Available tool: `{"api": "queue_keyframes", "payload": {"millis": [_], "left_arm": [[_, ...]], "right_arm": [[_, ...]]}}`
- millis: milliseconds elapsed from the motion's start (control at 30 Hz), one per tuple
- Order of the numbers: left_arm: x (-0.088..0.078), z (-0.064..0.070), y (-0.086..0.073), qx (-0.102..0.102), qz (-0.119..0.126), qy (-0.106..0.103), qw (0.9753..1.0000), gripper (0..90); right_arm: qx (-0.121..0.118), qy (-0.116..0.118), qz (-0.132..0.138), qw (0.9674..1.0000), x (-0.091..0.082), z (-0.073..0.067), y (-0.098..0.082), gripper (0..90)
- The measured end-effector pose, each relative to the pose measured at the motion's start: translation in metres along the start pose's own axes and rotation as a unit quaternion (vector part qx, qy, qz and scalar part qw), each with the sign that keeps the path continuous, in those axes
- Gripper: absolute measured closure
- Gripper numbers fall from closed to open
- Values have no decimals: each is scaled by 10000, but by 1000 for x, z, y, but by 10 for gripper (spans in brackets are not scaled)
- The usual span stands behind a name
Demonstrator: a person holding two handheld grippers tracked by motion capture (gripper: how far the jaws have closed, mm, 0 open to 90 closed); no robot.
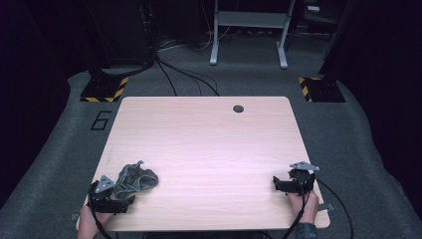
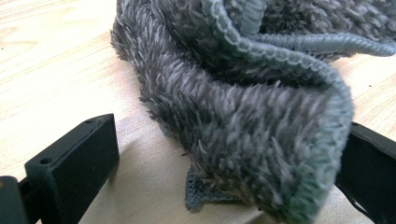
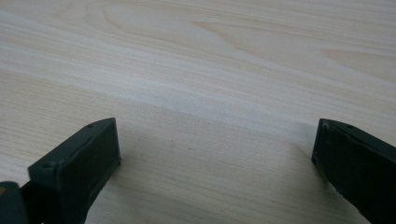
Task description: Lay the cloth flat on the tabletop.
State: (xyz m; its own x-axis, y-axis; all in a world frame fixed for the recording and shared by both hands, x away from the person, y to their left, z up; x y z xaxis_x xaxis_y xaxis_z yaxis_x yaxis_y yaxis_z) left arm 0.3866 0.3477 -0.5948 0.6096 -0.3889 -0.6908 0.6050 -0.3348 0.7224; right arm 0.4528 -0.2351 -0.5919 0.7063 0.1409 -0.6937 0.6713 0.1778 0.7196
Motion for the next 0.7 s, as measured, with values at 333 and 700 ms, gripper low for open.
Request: {"api": "queue_keyframes", "payload": {"millis": [333,700], "left_arm": [[-1,-1,-1,-24,-44,12,10000,0],[-3,-4,0,-147,55,-24,9999,0]], "right_arm": [[-24,20,-16,10000,-1,-1,-1,12],[-105,74,29,9999,0,-1,0,13]]}}
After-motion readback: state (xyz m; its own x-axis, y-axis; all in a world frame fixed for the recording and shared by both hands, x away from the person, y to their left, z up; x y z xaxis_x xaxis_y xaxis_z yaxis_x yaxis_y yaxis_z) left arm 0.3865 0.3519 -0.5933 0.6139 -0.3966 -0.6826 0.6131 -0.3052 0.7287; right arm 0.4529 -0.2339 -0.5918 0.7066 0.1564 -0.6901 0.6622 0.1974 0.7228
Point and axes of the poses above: each handheld gripper's, and its own axes: x roughly forward along the jaws, y roughly out of its top, z roughly to its right, the point moved 9 cm from there along x, roughly forward along the jaws, and after that the axes turned 3 degrees about -y, right-handed, at the moved point
